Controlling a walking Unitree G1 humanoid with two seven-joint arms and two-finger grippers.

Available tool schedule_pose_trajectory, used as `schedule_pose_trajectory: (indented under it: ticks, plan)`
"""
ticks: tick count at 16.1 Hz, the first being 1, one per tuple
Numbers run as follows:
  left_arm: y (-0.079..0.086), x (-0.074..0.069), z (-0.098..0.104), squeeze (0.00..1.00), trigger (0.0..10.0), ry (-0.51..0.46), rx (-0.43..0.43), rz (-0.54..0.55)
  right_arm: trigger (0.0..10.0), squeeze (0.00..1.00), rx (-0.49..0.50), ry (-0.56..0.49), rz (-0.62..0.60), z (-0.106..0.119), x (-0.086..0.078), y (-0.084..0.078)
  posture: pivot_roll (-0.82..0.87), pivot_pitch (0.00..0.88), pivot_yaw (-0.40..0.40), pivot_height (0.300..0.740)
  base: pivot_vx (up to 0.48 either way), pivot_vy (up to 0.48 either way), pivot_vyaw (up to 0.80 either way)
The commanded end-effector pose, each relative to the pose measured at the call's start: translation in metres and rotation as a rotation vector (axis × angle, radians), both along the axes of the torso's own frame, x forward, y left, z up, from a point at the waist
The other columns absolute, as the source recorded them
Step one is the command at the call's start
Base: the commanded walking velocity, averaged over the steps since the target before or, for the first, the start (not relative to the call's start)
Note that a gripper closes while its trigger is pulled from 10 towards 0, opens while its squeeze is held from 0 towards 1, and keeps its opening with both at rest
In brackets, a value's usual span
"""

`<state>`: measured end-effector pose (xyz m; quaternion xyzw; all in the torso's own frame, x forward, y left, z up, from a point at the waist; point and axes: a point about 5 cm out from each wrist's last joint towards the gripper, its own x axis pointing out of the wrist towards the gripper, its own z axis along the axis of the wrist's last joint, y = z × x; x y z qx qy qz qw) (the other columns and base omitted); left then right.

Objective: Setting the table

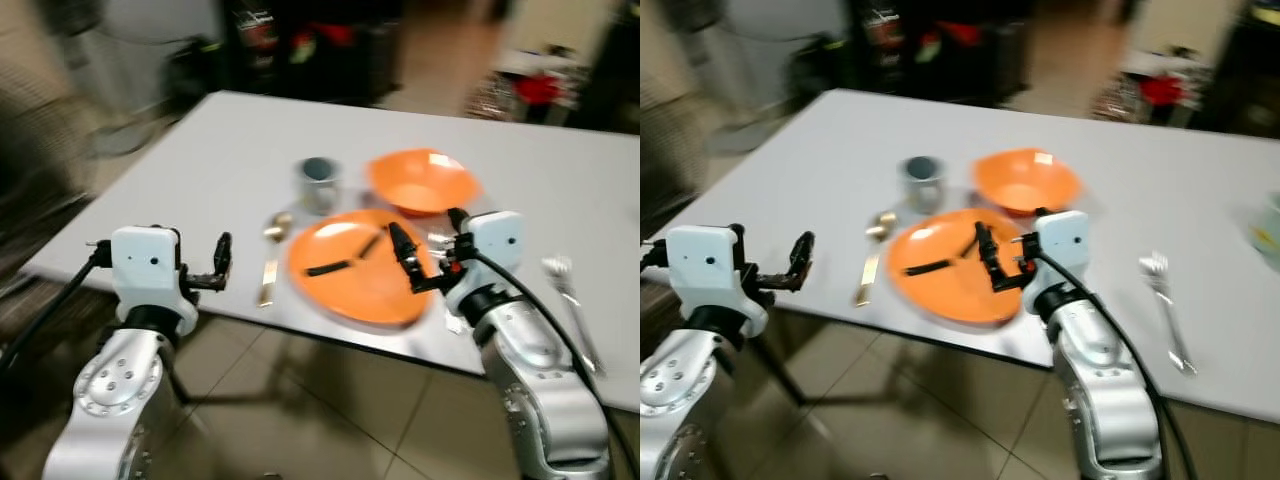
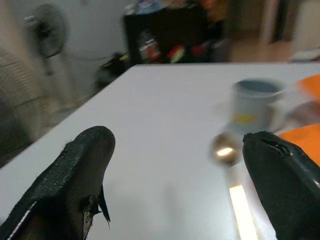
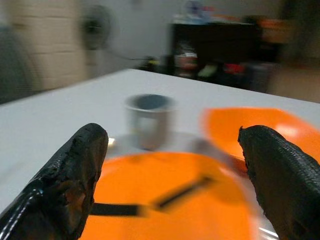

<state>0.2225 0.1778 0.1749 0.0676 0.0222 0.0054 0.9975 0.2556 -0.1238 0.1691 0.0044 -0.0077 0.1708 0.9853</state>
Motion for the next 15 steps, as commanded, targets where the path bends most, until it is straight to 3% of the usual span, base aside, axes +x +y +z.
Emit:
schedule_pose_trajectory:
  ticks: [1,7,11,15]
  plan:
    - [-0.003,0.001,-0.003,0.00,10.0,0.007,0.025,-0.023,10.0,1.00,0.009,0.006,0.007,0.000,0.000,-0.002,-0.09,0.000,0.020,0.740,0.000,0.000,0.80]
    - [0.000,0.010,0.001,0.00,10.0,0.001,0.037,-0.036,10.0,1.00,0.028,0.035,-0.006,-0.006,-0.002,-0.003,-0.10,0.000,0.052,0.740,0.000,0.000,0.80]
    - [0.008,0.005,-0.004,0.00,10.0,0.027,0.019,0.011,10.0,1.00,-0.043,0.022,-0.041,-0.008,-0.003,-0.017,-0.11,0.000,0.061,0.740,0.000,0.000,0.80]
    - [0.009,0.005,-0.001,0.00,10.0,0.021,0.005,0.023,10.0,1.00,-0.001,0.035,-0.042,-0.010,0.000,-0.015,-0.08,0.000,0.042,0.740,0.000,0.000,0.80]
